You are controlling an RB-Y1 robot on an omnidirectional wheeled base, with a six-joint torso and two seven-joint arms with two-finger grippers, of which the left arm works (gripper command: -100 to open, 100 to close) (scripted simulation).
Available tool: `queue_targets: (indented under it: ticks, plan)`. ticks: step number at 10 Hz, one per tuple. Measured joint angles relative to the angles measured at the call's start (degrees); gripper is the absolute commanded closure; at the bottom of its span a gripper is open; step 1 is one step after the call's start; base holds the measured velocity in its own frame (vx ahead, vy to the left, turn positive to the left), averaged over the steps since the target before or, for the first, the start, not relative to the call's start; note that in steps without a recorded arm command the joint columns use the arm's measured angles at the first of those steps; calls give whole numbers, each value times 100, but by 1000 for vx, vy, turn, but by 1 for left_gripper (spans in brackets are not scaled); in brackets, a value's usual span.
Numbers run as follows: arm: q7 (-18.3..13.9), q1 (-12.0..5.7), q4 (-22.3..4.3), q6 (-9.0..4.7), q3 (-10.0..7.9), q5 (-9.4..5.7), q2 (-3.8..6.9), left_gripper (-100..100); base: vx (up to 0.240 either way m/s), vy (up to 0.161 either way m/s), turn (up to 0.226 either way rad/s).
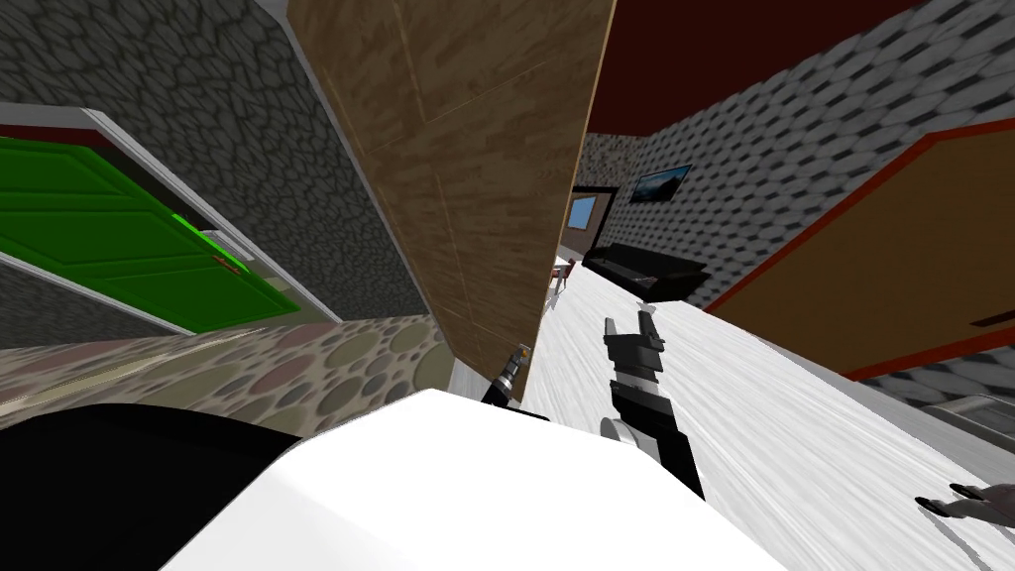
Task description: Push the door open
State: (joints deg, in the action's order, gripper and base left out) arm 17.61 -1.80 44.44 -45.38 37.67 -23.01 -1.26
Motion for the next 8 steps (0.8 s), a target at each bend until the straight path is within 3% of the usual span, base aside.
queue_targets:
  ticks: [4,6,7,8]
  plan:
    - [0,2,-2,9,5,1,1,100,-11,5,0]
    - [55,74,62,43,-39,-4,43,100,96,-118,74]
    - [48,6,-27,41,-108,-27,97,100,130,-173,116]
    - [1,-149,-332,-115,-192,-48,56,100,109,-121,29]
